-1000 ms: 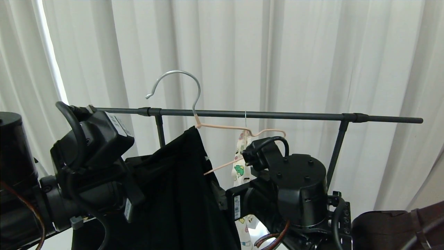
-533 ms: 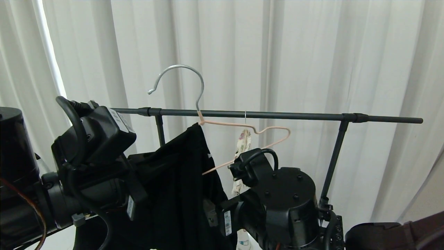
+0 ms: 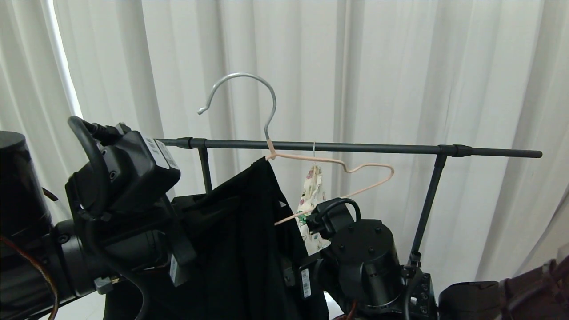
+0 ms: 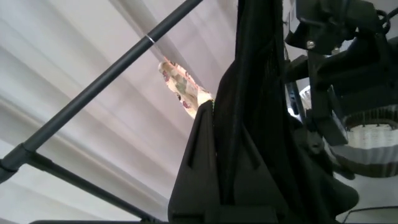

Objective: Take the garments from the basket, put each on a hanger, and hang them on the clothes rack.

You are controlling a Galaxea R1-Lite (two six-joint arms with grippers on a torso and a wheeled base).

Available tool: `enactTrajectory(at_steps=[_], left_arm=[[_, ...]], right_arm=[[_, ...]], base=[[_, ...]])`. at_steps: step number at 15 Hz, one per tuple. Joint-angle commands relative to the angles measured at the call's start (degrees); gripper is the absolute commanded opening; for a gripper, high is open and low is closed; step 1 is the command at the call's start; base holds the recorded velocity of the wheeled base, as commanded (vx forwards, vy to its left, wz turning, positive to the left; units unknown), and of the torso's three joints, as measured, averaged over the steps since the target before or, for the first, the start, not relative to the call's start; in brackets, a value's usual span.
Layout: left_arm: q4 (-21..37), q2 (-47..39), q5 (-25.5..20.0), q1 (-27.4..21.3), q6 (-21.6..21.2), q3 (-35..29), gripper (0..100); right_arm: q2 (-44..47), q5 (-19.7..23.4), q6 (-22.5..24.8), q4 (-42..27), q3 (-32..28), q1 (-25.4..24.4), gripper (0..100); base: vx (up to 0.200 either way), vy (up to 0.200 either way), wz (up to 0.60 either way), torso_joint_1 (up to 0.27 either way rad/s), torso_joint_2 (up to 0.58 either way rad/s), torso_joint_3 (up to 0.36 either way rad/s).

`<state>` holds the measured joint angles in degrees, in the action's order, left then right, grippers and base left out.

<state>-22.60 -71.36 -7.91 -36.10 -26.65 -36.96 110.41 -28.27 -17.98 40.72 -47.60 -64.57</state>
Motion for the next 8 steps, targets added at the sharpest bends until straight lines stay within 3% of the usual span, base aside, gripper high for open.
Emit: enactTrajectory(at_steps=[1, 8], left_arm=[[-0.1, 0.0, 0.0, 0.9, 0.0, -0.1, 0], [0.0, 0.0, 0.0, 3.8, 0.1, 0.4, 0]], right_arm=[[0.0, -0.6, 0.1, 0.0, 2.3, 0.8, 100], [-3.5, -1.1, 3.0, 0.0, 9.4, 4.7, 100]], base=[[0.0, 0.0, 0.0, 0.0, 0.0, 0.0], [0.0, 0.0, 0.0, 0.0, 0.0, 0.0]])
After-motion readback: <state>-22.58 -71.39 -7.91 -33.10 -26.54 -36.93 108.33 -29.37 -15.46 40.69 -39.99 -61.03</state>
